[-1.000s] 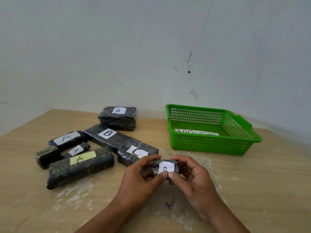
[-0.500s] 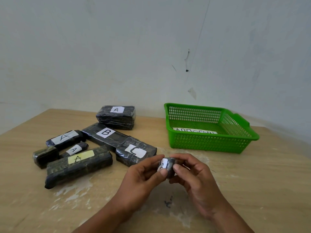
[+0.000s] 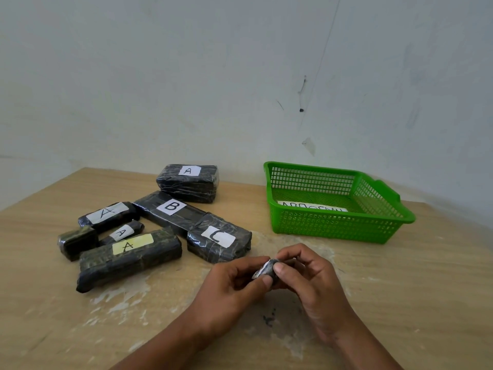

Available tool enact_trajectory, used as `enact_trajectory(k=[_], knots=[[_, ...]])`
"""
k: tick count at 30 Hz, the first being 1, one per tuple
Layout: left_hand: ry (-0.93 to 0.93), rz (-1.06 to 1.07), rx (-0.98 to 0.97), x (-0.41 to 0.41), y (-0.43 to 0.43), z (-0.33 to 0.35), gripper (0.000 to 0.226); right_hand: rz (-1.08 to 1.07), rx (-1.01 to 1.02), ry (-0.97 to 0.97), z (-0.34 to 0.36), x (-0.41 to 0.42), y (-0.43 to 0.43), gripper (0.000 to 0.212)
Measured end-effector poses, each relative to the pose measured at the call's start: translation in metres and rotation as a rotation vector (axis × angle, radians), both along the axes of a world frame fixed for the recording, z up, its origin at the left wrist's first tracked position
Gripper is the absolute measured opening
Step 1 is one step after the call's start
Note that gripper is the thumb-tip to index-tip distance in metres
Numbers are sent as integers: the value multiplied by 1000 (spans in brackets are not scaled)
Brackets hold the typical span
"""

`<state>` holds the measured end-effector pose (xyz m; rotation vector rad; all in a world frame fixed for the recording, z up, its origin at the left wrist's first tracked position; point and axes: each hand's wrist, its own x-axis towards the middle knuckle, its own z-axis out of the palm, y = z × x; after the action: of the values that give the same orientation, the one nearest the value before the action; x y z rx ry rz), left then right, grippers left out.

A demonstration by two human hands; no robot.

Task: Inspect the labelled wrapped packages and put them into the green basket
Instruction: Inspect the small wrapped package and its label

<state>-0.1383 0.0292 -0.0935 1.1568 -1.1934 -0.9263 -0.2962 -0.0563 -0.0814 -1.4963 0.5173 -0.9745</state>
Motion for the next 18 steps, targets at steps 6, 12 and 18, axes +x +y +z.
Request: enact_trajectory(k=[6, 12, 18], knots=[[-56, 25, -9, 1, 0, 1, 34, 46, -29, 12, 0, -3, 0, 25], [-125, 76, -19, 1, 1, 4, 32, -5, -106, 67, -4, 0, -1, 22], [-91, 106, 0, 0, 0, 2, 32, 6, -100, 44, -4, -2, -3, 17]])
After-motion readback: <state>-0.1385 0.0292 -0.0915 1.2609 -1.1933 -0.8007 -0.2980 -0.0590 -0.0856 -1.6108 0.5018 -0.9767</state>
